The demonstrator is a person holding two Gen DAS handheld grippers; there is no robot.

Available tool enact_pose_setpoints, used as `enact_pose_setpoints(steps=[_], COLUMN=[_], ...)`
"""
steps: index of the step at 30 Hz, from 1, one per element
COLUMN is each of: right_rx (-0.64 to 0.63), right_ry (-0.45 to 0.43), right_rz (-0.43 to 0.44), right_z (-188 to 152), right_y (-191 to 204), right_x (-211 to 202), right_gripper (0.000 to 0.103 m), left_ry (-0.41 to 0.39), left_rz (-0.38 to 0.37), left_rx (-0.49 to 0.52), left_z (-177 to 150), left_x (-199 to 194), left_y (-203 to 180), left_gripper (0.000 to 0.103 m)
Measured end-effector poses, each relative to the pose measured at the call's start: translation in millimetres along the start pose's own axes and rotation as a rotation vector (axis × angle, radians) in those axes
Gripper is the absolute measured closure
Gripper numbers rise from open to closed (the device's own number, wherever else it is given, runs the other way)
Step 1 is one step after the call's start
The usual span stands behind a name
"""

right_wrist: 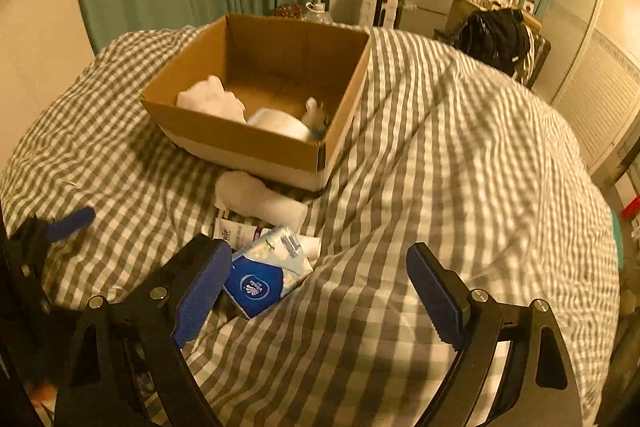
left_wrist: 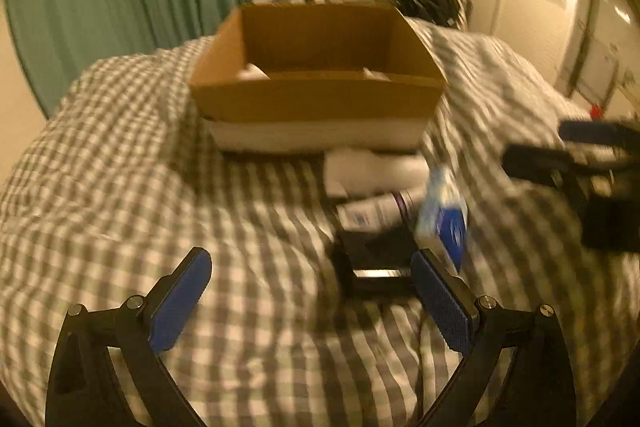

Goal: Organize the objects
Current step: 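Grasp the black cup with the left tool, then grasp the blue-and-white tissue pack with the right tool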

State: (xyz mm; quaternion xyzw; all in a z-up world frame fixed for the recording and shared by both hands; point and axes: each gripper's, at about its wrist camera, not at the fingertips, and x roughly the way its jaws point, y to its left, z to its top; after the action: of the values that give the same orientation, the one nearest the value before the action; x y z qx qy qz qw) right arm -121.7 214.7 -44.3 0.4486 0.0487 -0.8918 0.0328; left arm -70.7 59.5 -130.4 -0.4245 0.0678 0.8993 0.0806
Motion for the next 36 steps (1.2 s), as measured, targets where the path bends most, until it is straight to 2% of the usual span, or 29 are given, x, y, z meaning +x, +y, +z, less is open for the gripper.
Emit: enact_pose_setpoints(steps=[3,9,11,13,15,21,28,32,36], right_rx=[0.024,0.058,0.062,0.067,0.068,0.068,0.039,-0.032,-0.075], right_ry=[0.019,0.048,0.044,0.042,0.043,0.038,0.05,0.091,0.152], right_rz=[-0.001,0.009,0.012,0.014,0.013,0.003,0.014,0.032,0.009], right_z=[-4.9,-9.3,-9.3,-9.9,-9.8,-9.5,-6.4,-3.8,-0.8], right_y=[-4.3,-9.1,-9.5,-10.3,-9.8,-7.2,6.1,32.4,50.2], right_x=[12.5,27.9,27.7,28.5,29.2,29.0,31.9,47.4,73.5], right_gripper=[0.014,0.014,0.014,0.014,0.014,0.014,0.014,0.014,0.014], left_ry=[0.028,0.043,0.036,0.046,0.069,0.044,-0.014,-0.037,-0.031], left_rz=[-0.046,-0.071,-0.069,-0.086,-0.101,-0.105,-0.016,0.053,0.052], left_rx=[0.03,0.087,0.103,0.117,0.115,0.078,-0.01,-0.026,-0.044], left_z=[-9.8,-9.4,-5.3,-2.7,-3.0,-0.4,15.2,20.2,19.9], left_x=[8.5,27.6,34.0,39.7,45.2,29.0,4.7,2.5,7.2], left_y=[-11.7,-28.3,-30.5,-31.2,-29.3,-12.9,29.3,46.2,55.8], left_gripper=[0.001,0.004,0.016,0.038,0.052,0.053,0.054,0.054,0.054])
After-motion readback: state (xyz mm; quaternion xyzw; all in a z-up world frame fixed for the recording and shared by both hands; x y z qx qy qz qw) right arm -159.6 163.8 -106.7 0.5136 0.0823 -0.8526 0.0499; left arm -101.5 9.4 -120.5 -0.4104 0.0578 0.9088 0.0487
